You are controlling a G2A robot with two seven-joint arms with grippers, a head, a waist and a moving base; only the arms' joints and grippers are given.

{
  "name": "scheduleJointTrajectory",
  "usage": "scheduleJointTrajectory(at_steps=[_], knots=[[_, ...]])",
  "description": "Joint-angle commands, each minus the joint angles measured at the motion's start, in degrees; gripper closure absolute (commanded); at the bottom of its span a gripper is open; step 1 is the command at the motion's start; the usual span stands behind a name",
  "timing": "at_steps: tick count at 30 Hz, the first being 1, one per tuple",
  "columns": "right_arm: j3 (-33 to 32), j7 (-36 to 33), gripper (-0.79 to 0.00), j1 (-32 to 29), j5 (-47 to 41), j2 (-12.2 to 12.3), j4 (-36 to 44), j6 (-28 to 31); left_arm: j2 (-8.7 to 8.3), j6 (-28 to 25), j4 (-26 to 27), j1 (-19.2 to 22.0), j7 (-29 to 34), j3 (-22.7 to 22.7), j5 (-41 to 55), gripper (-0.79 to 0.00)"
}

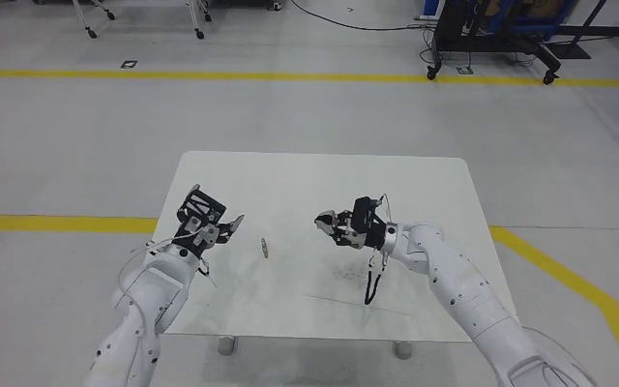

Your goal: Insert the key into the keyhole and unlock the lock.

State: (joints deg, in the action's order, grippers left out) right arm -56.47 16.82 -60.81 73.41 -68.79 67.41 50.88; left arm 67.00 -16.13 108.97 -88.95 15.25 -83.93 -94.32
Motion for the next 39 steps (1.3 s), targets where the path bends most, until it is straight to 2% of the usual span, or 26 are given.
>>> scheduleJointTrajectory(at_steps=[1,4,8,11,14,17,25,27,30,34,35,36,37,39], knots=[[-0.01,-0.09,0.000,-0.05,0.11,0.02,0.08,-0.03,0.00,0.00,0.00,0.00,0.00,-0.01,0.05,-0.785],[-0.01,-0.09,0.000,-0.05,0.11,0.02,0.08,-0.03,0.14,0.95,-0.53,-0.25,-2.81,0.53,1.08,-0.785],[-0.06,0.46,0.000,-0.41,-0.63,-0.04,0.42,-0.49,0.64,-0.79,-2.68,0.22,-7.84,-1.32,17.99,-0.785],[0.37,4.60,0.000,-1.51,-7.81,-0.38,-0.71,5.66,0.85,-5.46,-2.86,-0.26,-7.98,-3.77,35.88,-0.785],[1.75,4.62,0.000,-0.55,-14.58,-1.07,-3.71,7.12,0.75,-10.42,-5.42,0.12,-4.21,-5.68,51.16,-0.785],[4.80,3.29,0.000,0.86,-21.86,-1.73,-5.51,7.12,0.69,-13.70,-10.01,2.08,2.19,-5.08,65.08,-0.785],[5.22,3.00,0.000,1.00,-22.71,-1.77,-5.63,7.12,0.67,-14.41,-10.54,2.42,3.18,-4.89,67.03,-0.785],[5.64,3.31,0.000,0.38,-24.15,-1.89,-4.99,7.12,1.03,-14.22,-10.63,2.10,2.93,-3.41,75.99,-0.785],[8.38,3.43,0.000,-0.21,-34.32,-2.57,-3.35,7.12,0.94,-15.53,-11.68,2.86,7.66,-2.43,84.03,-0.785],[14.33,-0.67,0.000,1.83,-49.95,-3.89,-4.32,7.12,0.73,-18.25,-14.14,4.22,17.88,0.03,99.52,-0.785],[15.45,-2.04,0.000,2.61,-53.59,-4.15,-4.75,7.12,0.61,-18.24,-14.97,4.83,20.12,0.08,102.02,-0.767],[16.36,-3.44,0.000,3.35,-56.76,-4.37,-5.28,7.12,0.51,-18.14,-15.65,5.45,21.87,0.12,103.56,-0.656],[17.24,-4.77,0.000,3.92,-59.91,-4.59,-5.35,7.12,0.44,-17.90,-16.26,5.97,23.33,0.32,104.94,-0.591],[18.47,-7.82,0.000,5.02,-64.81,-4.87,-5.97,7.12,0.36,-17.20,-17.18,6.86,25.70,0.93,107.35,-0.517]])
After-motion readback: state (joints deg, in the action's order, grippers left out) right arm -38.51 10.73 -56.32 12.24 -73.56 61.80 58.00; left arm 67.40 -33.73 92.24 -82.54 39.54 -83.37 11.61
